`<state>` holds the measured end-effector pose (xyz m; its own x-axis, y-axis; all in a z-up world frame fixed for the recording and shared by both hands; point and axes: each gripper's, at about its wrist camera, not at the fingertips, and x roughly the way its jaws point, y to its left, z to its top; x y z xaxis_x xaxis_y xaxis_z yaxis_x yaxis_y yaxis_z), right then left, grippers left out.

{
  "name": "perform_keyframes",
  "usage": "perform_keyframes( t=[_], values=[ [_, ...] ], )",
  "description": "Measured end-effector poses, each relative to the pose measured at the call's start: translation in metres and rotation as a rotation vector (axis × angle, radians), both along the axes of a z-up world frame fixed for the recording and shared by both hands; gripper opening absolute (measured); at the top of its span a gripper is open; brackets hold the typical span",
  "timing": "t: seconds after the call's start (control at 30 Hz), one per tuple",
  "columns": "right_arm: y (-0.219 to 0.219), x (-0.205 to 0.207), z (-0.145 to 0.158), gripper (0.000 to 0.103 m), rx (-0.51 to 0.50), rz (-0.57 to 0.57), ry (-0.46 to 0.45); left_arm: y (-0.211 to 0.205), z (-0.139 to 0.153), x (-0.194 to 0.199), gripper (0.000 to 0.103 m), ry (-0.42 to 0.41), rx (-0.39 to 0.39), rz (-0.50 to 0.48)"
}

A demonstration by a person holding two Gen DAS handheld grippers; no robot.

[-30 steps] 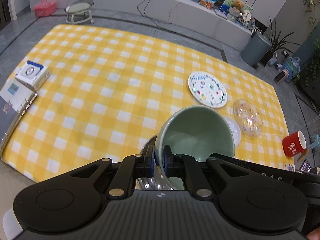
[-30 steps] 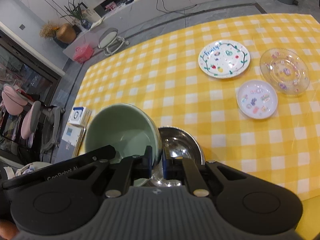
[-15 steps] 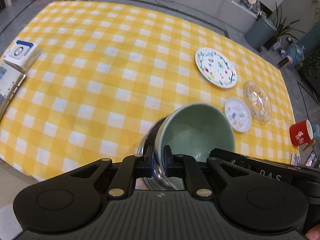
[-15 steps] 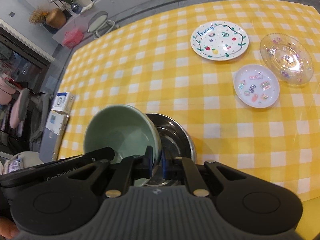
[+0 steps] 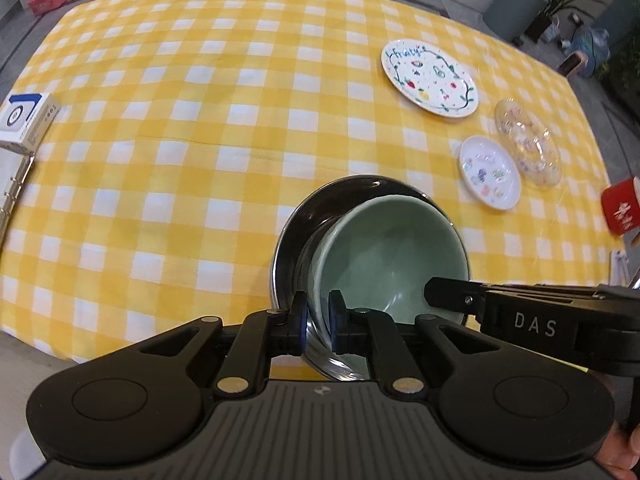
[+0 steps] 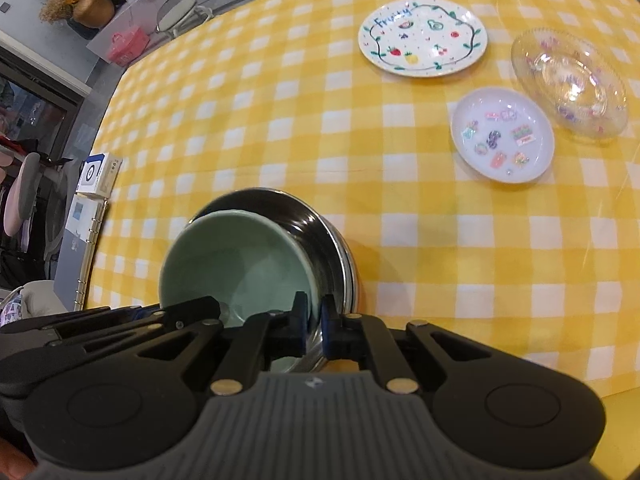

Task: Organize plates and bowls

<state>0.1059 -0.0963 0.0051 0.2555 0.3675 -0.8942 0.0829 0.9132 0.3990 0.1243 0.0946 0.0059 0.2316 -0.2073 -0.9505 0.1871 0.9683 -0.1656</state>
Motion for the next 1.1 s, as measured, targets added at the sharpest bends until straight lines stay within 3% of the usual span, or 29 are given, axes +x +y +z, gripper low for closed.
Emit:
perform_keyframes(
  t=[0.37, 0.53, 0.8, 0.97, 1.1],
  values=[
    [0.014, 0.004, 0.001, 0.005, -0.106, 0.049, -0.065, -0.007, 0.008, 0.006, 0.011, -0.018, 0.047, -0.04],
    [0.015, 0.004, 0.002, 0.007, -0.119, 0.058, -0.07, -0.005, 0.023, 0.005, 0.011, -0.058, 0.029, -0.056],
    [0.014, -0.002, 0.019, 0.013, -0.127, 0.07, -0.134, -0.001, 0.023, -0.001, 0.016, -0.075, -0.018, -0.037],
    [0.012, -0.01, 0.041, 0.023, -0.155, 0.072, -0.248, -0.002, 0.03, -0.01, 0.023, -0.148, -0.025, -0.041],
    [0.004, -0.016, 0.051, 0.023, -0.152, 0.064, -0.296, -0.005, 0.039, -0.02, 0.028, -0.216, -0.041, -0.043]
  ],
)
